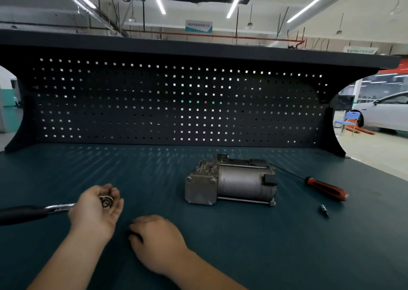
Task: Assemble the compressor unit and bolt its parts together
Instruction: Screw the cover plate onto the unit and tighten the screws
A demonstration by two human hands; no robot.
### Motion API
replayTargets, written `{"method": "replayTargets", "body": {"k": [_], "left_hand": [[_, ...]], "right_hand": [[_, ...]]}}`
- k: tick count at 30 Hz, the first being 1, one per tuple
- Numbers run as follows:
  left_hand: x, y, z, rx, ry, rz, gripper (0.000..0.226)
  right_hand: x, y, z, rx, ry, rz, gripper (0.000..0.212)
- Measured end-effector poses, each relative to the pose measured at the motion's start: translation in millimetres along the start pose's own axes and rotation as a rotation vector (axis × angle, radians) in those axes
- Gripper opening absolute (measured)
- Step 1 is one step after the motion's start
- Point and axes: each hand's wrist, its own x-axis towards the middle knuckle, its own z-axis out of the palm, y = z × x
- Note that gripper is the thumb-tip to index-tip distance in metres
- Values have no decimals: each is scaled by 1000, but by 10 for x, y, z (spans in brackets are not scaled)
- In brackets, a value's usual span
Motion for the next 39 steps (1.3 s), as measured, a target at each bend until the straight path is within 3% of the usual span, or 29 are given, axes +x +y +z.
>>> {"method": "replayTargets", "body": {"k": [11, 14, 17, 22, 32, 39], "left_hand": [[66, -89, 4, 114, -18, -79, 22], [96, -105, -15, 154, 2, -90, 21], [126, -107, -53, 178, 26, -85, 19], [146, -131, -72, 173, 46, -105, 20], [84, -159, -49, 199, 37, -116, 19], [90, -159, -39, 210, 11, -122, 17]], "right_hand": [[-119, 115, -80, 195, 326, 70, 26], [-146, 234, -243, 317, 445, 176, 24], [-223, 532, -452, 372, 567, 397, 22], [-359, 907, -520, 467, 511, 611, 12], [-210, 855, -412, 114, 285, 425, 17], [-85, 860, -379, -28, 264, 419, 21]]}}
